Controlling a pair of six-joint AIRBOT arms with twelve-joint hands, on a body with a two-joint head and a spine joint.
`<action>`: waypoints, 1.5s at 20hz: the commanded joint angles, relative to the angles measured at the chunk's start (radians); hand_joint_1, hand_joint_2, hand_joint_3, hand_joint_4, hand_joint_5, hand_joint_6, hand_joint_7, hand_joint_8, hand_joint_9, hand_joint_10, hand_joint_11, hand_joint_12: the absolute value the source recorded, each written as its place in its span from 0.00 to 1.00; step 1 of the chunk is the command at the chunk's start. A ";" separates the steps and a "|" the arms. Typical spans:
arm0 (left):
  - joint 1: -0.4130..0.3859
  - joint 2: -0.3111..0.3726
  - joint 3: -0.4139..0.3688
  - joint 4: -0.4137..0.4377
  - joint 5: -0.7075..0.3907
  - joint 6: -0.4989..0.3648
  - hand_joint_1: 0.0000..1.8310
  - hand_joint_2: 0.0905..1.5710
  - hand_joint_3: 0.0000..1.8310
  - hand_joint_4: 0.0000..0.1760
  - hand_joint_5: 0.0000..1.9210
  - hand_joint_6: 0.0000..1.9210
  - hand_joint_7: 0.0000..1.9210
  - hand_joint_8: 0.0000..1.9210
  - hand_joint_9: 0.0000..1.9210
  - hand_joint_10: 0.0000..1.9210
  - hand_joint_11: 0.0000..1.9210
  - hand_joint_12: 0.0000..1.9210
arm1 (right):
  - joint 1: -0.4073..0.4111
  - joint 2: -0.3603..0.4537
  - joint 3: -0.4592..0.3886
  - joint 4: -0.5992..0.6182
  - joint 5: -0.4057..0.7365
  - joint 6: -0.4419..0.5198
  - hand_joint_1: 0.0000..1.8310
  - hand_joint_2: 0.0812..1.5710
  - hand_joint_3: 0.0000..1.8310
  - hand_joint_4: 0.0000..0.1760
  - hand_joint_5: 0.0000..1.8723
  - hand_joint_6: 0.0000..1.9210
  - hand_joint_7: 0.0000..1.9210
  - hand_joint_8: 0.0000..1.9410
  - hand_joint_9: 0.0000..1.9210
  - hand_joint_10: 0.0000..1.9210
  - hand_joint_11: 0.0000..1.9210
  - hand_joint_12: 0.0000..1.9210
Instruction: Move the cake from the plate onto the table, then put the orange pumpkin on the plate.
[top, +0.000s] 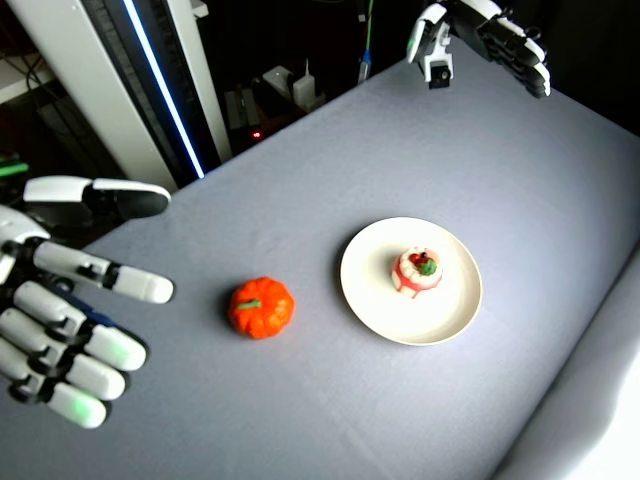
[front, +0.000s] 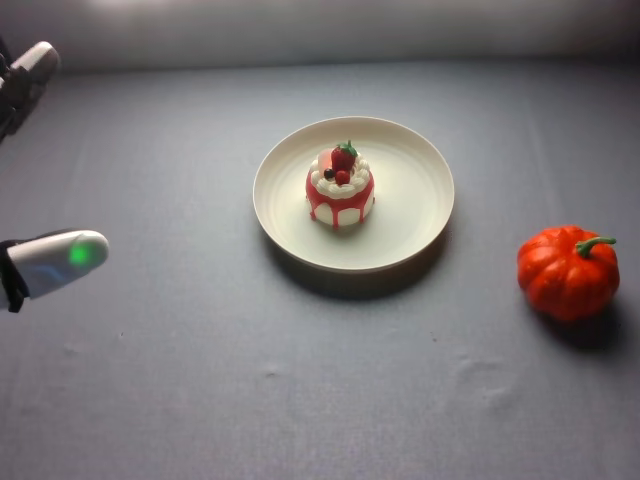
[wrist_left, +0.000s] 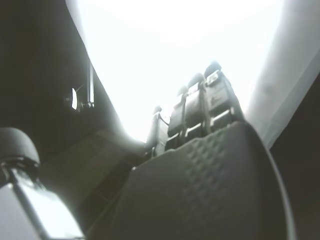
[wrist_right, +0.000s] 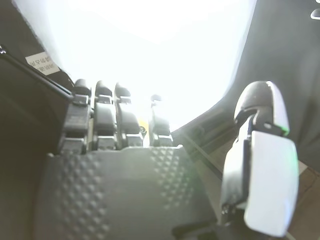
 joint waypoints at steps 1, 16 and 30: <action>-0.004 -0.001 0.011 -0.012 -0.113 -0.006 0.33 0.37 0.16 1.00 0.00 0.00 0.00 0.00 0.00 0.00 0.00 0.00 | 0.000 0.001 0.008 0.002 0.124 0.008 0.19 0.59 0.00 1.00 0.00 0.00 0.00 0.00 0.00 0.00 0.00 0.00; -0.212 -0.065 0.114 0.123 0.079 -0.006 0.34 0.46 0.01 0.85 0.00 0.00 0.00 0.00 0.00 0.00 0.00 0.00 | 0.000 -0.015 0.019 -0.007 0.102 0.008 0.19 0.61 0.00 0.97 0.00 0.00 0.00 0.00 0.00 0.00 0.00 0.00; -0.479 -0.272 0.363 0.307 0.477 -0.006 0.33 0.55 0.00 0.43 0.00 0.00 0.05 0.00 0.06 0.01 0.00 0.37 | -0.001 -0.028 0.026 -0.027 0.067 0.008 0.25 0.64 0.01 0.72 0.00 0.00 0.00 0.00 0.00 0.00 0.00 0.00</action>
